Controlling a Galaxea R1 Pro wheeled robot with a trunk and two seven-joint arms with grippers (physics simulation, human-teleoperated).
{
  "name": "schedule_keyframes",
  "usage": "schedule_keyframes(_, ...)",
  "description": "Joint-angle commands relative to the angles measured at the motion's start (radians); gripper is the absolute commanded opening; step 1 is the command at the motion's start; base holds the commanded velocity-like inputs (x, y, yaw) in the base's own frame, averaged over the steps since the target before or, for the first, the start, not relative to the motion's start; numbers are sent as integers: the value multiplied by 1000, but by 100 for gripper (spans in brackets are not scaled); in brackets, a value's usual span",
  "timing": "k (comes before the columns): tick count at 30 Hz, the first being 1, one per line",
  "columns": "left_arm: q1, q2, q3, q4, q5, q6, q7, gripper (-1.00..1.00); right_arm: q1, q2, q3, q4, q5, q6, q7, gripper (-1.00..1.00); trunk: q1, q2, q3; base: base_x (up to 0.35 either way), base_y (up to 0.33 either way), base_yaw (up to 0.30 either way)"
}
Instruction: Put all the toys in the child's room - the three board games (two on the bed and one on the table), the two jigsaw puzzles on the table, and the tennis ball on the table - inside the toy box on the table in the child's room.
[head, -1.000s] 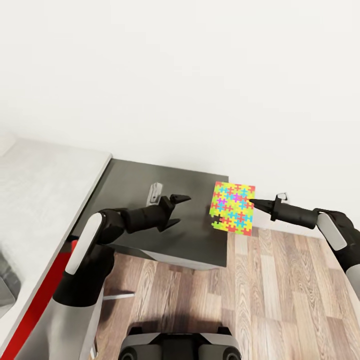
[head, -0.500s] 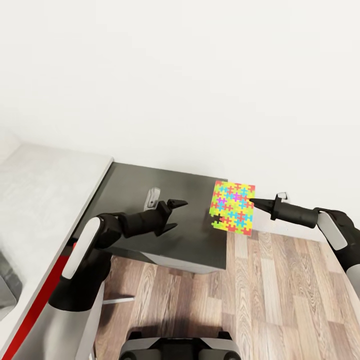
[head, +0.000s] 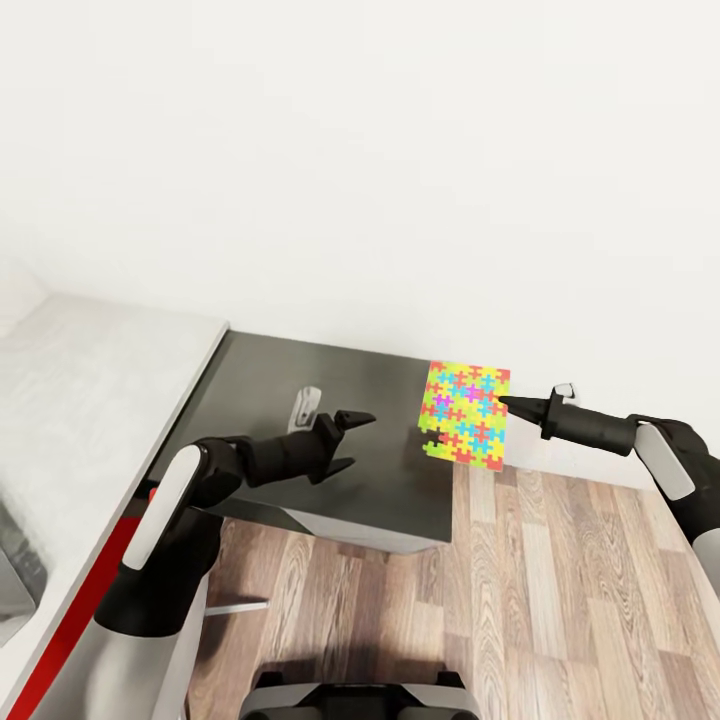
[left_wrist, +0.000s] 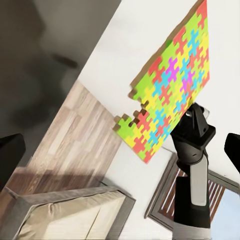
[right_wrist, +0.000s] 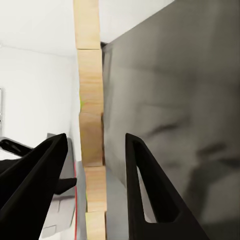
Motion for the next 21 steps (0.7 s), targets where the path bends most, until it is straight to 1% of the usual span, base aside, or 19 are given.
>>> schedule_keyframes(1,0,-1,1,-1,9,9,8,100,0,-1,3,1,-2,2,3,-100,1,-2,-1,0,0,0)
schedule_keyframes(9,2,-6,1,-1,7,31,-9,100,44,7,2,-15,-4,-9,13,-100,1,-2,2,0,0,0)
schedule_keyframes(16,1,-7,2,-1,7,34,-13,100,55,5,-2,-46,-5,-9,12,-100,1,-2,2,0,0,0)
schedule_keyframes(21,-16,-10,3,1,7,34,-19,100,60,2,-10,-61,-4,1,7,-100,1,-2,5,0,0,0)
